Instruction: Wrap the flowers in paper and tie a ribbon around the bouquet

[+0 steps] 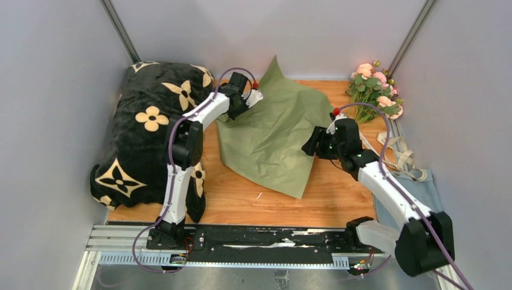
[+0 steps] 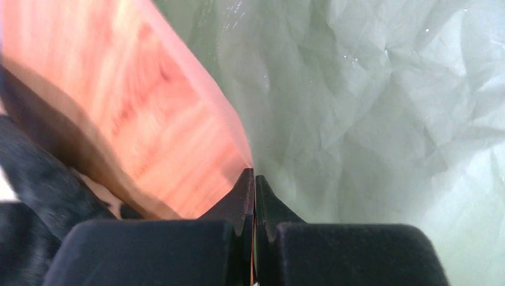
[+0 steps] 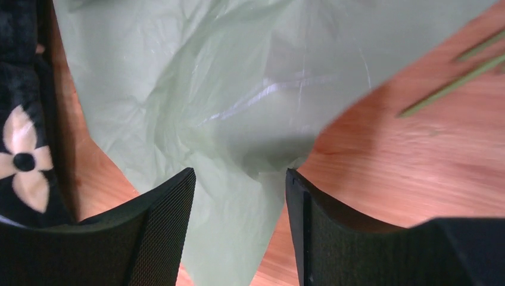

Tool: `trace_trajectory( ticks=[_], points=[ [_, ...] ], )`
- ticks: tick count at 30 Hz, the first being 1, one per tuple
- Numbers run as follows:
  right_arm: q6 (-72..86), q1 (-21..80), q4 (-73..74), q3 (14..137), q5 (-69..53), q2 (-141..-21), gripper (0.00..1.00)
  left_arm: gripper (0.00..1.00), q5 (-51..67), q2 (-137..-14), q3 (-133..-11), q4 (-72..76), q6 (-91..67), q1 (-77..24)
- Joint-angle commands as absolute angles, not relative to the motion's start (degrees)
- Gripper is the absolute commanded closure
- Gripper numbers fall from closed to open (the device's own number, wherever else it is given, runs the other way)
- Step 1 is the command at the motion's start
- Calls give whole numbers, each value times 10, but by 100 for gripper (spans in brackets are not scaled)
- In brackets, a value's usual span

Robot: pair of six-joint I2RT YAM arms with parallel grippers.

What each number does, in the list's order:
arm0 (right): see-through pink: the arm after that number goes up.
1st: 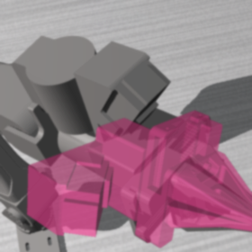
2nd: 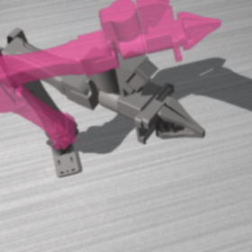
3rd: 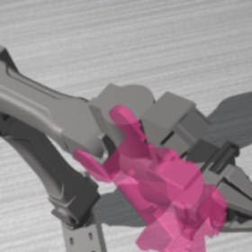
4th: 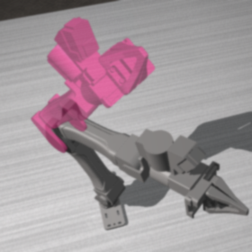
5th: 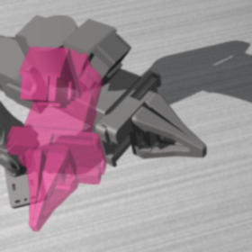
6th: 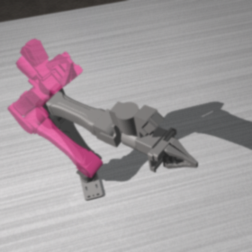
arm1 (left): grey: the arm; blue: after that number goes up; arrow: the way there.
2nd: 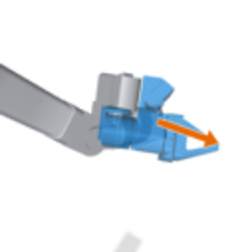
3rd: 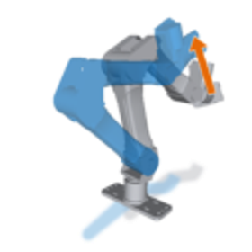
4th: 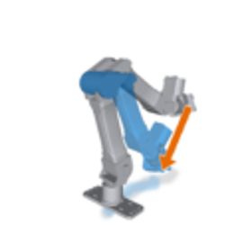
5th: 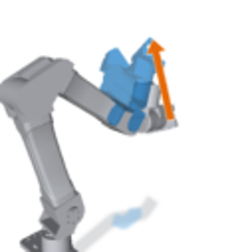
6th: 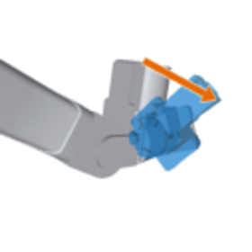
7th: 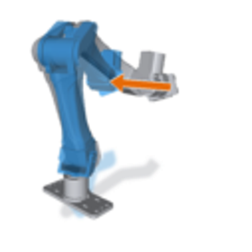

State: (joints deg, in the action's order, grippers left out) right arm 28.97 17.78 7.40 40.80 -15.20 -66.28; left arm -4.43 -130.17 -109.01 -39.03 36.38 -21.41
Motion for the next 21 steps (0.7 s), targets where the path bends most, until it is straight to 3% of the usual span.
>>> trace_trajectory(
  ticks=[1, 5, 12, 16, 21],
  points=[
    [198, 177, 241, 435, -7, -595, 37, 100, -38, -1326, -1152, -355, 385, -234],
    [173, 128, 265, 453, 57, -578, 36, 100, -73, -1328, -1148, -336, 406, -233],
    [162, -30, 267, 529, 19, -640, 38, 100, -61, -1288, -1100, -339, 443, -231],
    [143, -39, 266, 579, 72, -664, 22, 100, -10, -1273, -1120, -395, 448, -230],
    [134, -64, 236, 639, 94, -715, 23, 100, 79, -1205, -1117, -484, 414, -229]
  ],
)
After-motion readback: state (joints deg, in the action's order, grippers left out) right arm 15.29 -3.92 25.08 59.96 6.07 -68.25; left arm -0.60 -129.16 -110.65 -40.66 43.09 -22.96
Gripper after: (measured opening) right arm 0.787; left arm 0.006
